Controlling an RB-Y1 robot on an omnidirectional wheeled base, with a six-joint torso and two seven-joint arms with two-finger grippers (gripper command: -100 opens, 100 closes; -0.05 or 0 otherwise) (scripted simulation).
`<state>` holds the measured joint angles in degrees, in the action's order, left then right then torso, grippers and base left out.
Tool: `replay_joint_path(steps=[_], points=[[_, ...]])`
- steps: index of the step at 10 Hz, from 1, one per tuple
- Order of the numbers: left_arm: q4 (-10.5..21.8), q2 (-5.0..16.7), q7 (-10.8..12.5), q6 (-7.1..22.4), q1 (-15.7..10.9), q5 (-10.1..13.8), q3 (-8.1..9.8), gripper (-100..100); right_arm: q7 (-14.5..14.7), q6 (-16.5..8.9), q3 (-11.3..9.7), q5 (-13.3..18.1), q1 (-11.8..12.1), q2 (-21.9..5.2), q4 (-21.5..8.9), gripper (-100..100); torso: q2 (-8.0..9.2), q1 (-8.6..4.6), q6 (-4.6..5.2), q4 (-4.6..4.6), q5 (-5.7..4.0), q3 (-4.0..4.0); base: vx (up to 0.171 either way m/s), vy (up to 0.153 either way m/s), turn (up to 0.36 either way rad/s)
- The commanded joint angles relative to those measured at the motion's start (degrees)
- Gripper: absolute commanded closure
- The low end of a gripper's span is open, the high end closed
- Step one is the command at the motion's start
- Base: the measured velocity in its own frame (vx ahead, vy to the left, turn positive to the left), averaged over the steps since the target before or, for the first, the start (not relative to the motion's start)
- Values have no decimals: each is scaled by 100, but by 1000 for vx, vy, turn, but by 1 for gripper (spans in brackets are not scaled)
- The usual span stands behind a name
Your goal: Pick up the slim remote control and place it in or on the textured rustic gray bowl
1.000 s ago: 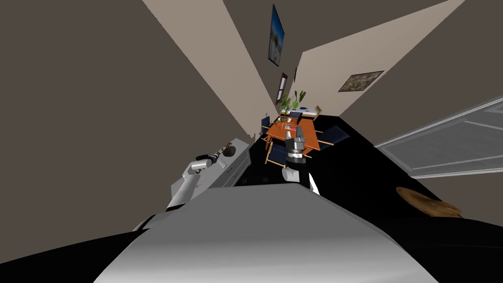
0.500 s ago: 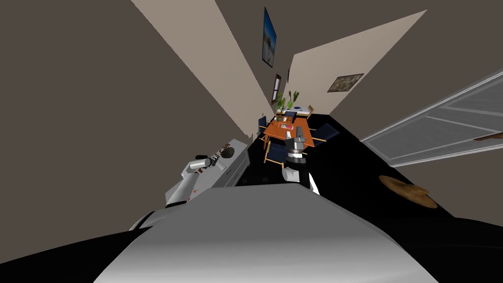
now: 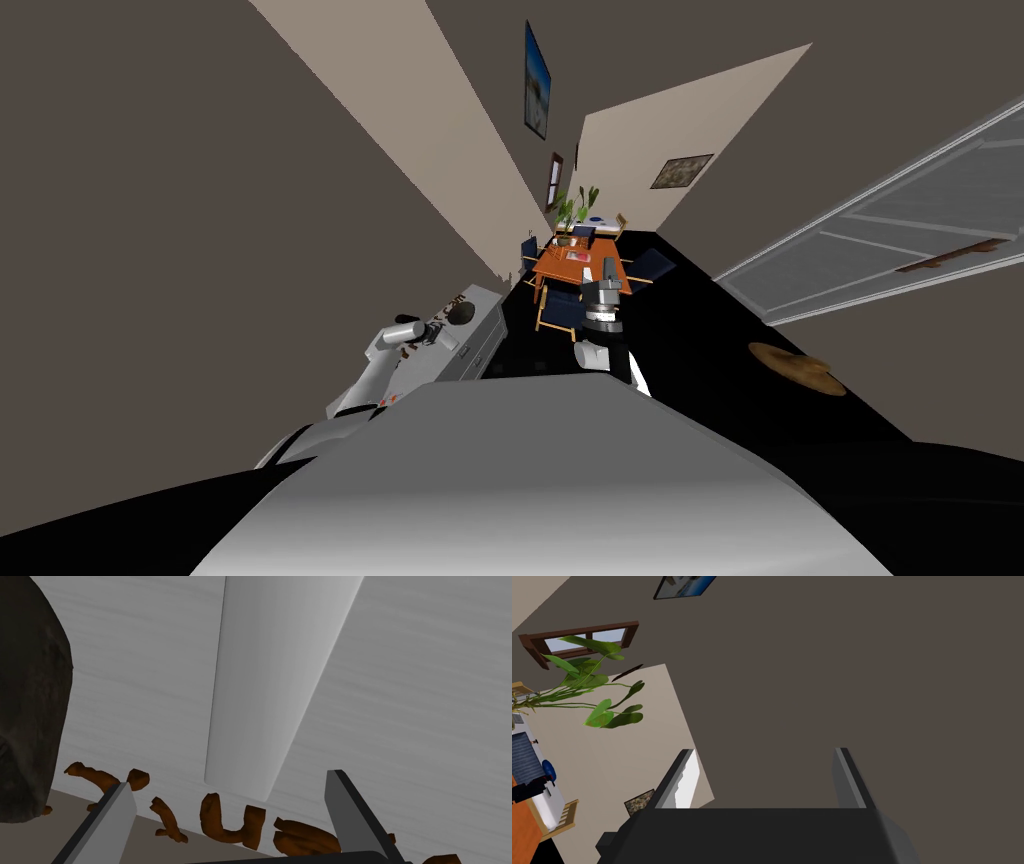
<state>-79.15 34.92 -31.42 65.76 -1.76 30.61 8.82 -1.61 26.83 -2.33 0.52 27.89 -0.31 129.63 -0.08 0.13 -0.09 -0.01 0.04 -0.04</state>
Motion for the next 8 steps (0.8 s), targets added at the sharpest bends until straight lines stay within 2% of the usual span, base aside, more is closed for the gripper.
replay_joint_path(steps=[1, 2, 4, 8], points=[[173, 53, -58, 286, -59, 107, 22, -100, 0, 0, 0, 0, 0, 0, 0, 0, 0, 0, 0, 0, 0, 0, 3, 31, -104], [173, 53, -58, 360, -59, 107, 22, -100, 0, 0, 0, 0, 0, 0, 0, 0, 0, 1, 2, 0, 0, 0, 2, 27, -83], [479, 139, -145, 744, -182, 276, 49, -100, 0, 0, 0, 0, 0, 0, 0, 0, -2, 0, 3, 0, 0, -1, 8, 39, -165], [737, 198, -207, 1216, -267, 409, 60, -100, 0, 0, 0, 0, 0, 0, 0, 0, -3, -4, 0, -1, -1, -2, 9, 25, -79]])
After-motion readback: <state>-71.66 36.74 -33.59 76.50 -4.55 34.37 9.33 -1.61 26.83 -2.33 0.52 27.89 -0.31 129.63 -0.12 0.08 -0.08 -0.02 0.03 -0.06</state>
